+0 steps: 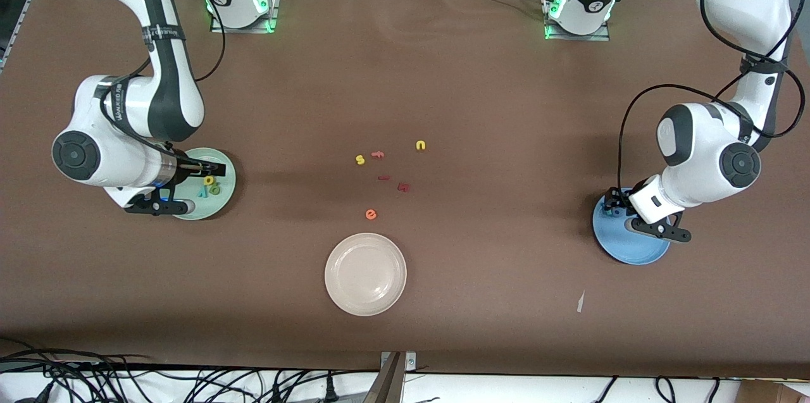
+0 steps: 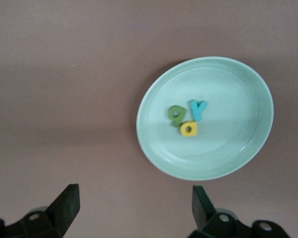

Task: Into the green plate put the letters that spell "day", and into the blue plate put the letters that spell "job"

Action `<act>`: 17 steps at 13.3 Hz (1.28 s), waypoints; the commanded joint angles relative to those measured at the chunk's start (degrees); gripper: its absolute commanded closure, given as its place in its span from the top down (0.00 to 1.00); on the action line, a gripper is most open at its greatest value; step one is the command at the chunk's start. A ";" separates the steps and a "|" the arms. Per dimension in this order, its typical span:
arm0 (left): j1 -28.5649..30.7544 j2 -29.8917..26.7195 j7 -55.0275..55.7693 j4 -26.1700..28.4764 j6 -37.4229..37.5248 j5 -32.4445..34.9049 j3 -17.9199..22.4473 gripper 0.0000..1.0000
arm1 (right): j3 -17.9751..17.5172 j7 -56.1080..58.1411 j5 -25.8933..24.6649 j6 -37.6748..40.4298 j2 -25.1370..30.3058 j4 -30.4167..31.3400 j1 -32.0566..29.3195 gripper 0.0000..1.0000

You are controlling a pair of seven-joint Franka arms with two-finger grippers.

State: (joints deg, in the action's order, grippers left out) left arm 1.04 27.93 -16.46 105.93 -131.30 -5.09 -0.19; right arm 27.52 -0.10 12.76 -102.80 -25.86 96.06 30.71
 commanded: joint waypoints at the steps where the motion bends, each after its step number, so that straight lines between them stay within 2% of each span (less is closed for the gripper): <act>1: 0.36 -6.72 0.20 7.95 -0.54 1.14 -0.07 1.00 | -0.01 -0.87 0.60 6.62 -0.16 -4.99 1.36 1.00; 3: 0.36 -14.53 0.20 14.28 -0.62 1.14 -0.07 1.00 | -0.01 -0.61 0.60 9.45 -0.25 -8.42 1.63 1.00; 7: 2.56 -24.91 -0.24 15.62 0.69 1.22 -0.16 1.00 | 0.77 -0.34 -0.45 10.60 0.02 -9.92 3.30 1.00; 9: 2.91 -30.10 0.02 14.75 8.13 1.57 -0.07 1.00 | 0.26 -0.43 -1.76 15.07 -0.42 -13.17 2.95 1.00; 10: 3.43 -32.47 0.02 13.70 11.12 2.88 0.10 1.00 | 0.25 -0.08 -2.38 14.82 -0.16 -13.36 3.12 1.00; 11: 4.13 -34.85 0.11 12.56 13.94 5.24 0.02 1.00 | -0.01 -0.43 -5.08 14.73 0.10 -13.45 3.73 1.00; 12: 4.23 -36.96 0.28 11.16 17.01 6.75 0.10 1.00 | -1.41 -0.43 -7.89 14.47 1.50 -13.27 3.48 1.00; 14: 4.49 -38.03 0.37 5.29 26.22 7.73 0.71 1.00 | -7.54 -0.34 -12.56 14.21 3.96 -13.01 -0.19 1.00; 17: 4.41 -37.95 4.74 -6.04 40.81 7.73 1.51 1.00 | -16.77 -0.08 -14.06 6.68 8.97 -8.81 -6.18 1.00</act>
State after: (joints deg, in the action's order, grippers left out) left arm 5.47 -11.43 -15.09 107.32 -98.09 0.82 1.43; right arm 16.65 -0.23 0.78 -91.62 -21.53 83.17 28.55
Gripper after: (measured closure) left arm 0.000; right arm 0.000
